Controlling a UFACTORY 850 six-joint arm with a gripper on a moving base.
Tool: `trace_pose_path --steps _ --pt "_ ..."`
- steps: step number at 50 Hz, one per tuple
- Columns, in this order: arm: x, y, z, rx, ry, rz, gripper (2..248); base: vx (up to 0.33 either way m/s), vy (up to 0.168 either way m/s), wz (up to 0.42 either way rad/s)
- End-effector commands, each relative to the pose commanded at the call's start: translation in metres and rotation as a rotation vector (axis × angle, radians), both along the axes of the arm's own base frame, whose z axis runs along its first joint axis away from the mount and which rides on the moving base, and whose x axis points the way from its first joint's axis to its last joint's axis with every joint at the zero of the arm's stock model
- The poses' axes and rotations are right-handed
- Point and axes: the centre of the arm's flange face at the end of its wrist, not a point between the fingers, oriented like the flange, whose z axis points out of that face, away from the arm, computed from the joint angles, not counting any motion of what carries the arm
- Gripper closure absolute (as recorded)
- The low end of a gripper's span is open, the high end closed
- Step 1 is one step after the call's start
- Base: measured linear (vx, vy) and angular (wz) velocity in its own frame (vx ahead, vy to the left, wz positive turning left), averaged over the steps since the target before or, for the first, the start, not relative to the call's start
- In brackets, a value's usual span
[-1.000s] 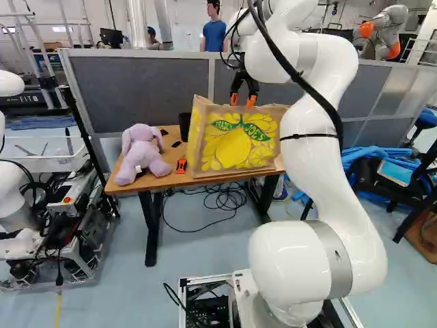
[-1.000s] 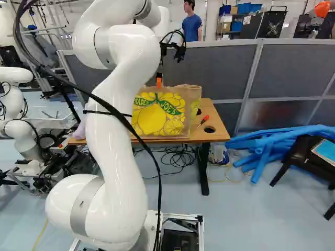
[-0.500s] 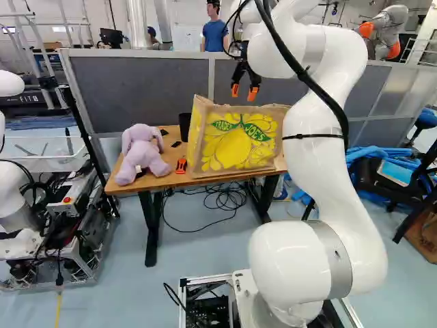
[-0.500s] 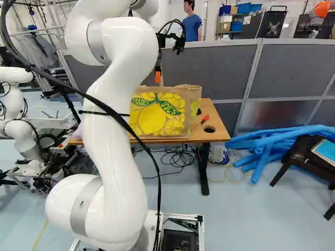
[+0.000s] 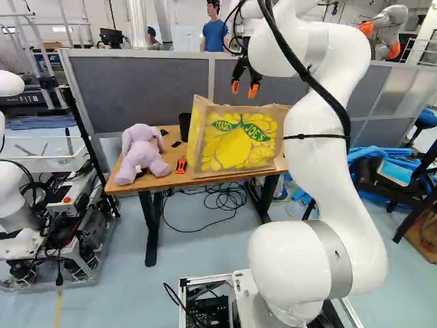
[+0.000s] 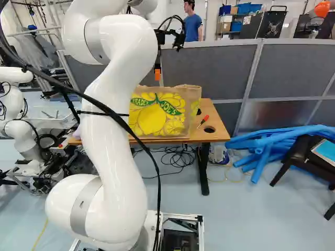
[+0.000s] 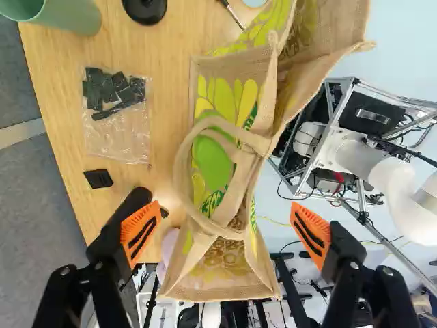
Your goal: Pick up the bag on the ground and place it on the table
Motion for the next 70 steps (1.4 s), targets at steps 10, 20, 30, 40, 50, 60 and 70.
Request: trace_pose_path --steps 10,20,30,40,50,60,70 --pt "0.0000 0.0000 0.0000 0.000 0.000 0.000 3 0.000 0.000 0.000" --pt "0.0000 0.0000 0.0000 0.000 0.000 0.000 3 -0.063 -0.001 0.001" --pt "0.0000 0.0000 0.0000 0.000 0.000 0.000 3 -0.109 -0.001 0.008" --pt "0.0000 0.0000 0.0000 0.000 0.000 0.000 3 -0.116 0.000 0.010" --pt "0.0000 0.0000 0.0000 0.000 0.000 0.000 3 -0.118 0.000 0.010" --pt "0.0000 0.0000 0.0000 0.000 0.000 0.000 3 -0.114 0.001 0.011" --pt "0.0000 0.0000 0.0000 0.000 0.000 0.000 3 -0.116 -0.002 0.006"
